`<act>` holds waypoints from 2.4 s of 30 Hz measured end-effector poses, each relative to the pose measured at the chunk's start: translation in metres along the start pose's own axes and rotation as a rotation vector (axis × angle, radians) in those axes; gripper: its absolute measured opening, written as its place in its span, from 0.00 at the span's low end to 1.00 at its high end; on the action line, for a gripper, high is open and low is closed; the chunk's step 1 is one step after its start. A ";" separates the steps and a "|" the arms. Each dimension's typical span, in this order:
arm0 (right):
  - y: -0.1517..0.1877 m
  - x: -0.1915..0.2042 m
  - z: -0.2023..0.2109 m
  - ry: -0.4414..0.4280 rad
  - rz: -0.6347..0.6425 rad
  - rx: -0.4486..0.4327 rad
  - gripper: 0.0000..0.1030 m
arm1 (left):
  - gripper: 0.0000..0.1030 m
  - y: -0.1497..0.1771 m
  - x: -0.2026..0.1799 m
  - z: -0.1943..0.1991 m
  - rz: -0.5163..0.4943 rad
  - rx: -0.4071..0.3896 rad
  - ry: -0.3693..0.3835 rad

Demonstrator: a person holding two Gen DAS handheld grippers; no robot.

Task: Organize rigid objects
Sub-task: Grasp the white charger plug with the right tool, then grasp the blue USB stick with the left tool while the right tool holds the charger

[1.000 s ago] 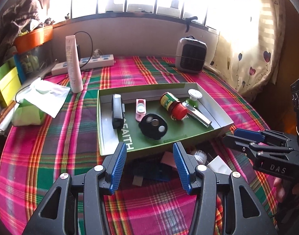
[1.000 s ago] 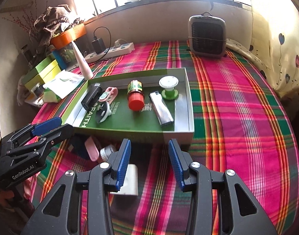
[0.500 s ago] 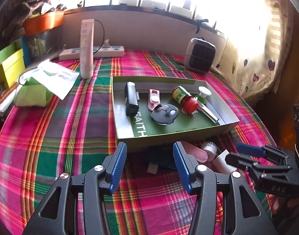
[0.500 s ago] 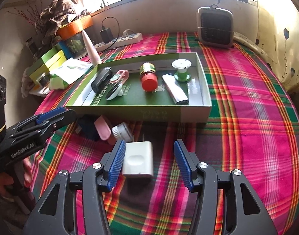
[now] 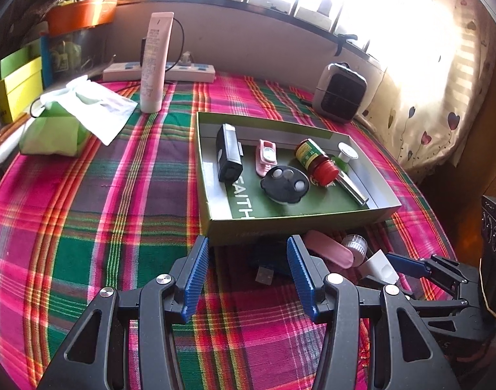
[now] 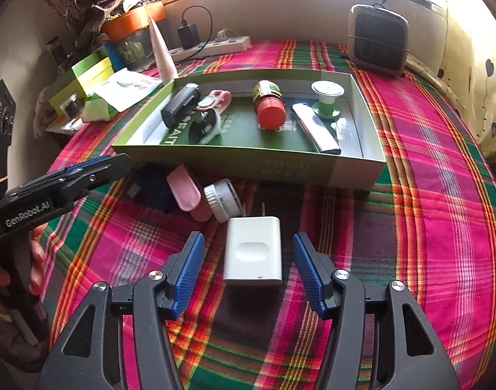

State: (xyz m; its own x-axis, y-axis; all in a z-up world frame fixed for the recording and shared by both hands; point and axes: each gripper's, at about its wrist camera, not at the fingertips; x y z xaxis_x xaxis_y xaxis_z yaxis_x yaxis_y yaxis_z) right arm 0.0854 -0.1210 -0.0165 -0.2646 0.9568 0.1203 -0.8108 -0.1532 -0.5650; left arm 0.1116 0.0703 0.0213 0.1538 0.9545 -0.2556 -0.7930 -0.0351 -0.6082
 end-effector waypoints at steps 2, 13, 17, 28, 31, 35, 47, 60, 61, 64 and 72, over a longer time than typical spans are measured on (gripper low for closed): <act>0.001 0.001 0.000 0.026 0.015 -0.001 0.56 | 0.48 0.000 0.000 -0.002 -0.002 0.006 -0.001; 0.004 -0.008 0.004 0.035 0.007 -0.025 0.34 | 0.47 0.001 -0.009 -0.007 -0.034 0.029 -0.010; 0.005 -0.010 0.004 0.026 -0.001 -0.034 0.34 | 0.48 0.002 -0.014 -0.008 -0.047 0.038 -0.020; 0.006 -0.019 0.006 -0.014 -0.017 -0.047 0.34 | 0.49 0.010 -0.038 -0.016 -0.118 0.075 -0.047; 0.007 -0.021 0.006 -0.028 -0.022 -0.050 0.34 | 0.50 0.008 -0.040 -0.018 -0.120 0.079 -0.057; 0.007 -0.023 0.006 -0.035 -0.021 -0.054 0.34 | 0.50 0.009 -0.044 -0.016 -0.131 0.081 -0.063; 0.006 -0.024 0.006 -0.045 -0.026 -0.057 0.34 | 0.52 0.008 -0.049 -0.022 -0.143 0.100 -0.089; 0.007 -0.024 0.006 -0.044 -0.026 -0.057 0.34 | 0.52 0.019 -0.018 -0.005 -0.113 0.100 -0.162; 0.007 -0.024 0.006 -0.045 -0.026 -0.058 0.34 | 0.52 0.020 -0.014 -0.003 -0.108 0.098 -0.169; 0.007 -0.024 0.006 -0.045 -0.026 -0.058 0.34 | 0.52 0.022 -0.007 0.000 -0.095 0.097 -0.187; 0.007 -0.024 0.006 -0.045 -0.027 -0.058 0.34 | 0.52 0.032 0.008 0.012 -0.070 0.096 -0.188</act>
State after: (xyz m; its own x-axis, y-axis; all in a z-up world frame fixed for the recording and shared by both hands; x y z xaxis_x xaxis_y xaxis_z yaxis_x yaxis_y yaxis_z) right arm 0.0830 -0.1469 -0.0183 -0.2677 0.9480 0.1721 -0.7868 -0.1120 -0.6070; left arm 0.0799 0.0801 0.0089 0.1048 0.9924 -0.0648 -0.8380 0.0531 -0.5432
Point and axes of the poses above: each gripper's, at about its wrist camera, not at the fingertips, and z roughly against the way its jaws point, x to its left, y to its underside, and after that the axes turned 5 degrees about x, right-handed
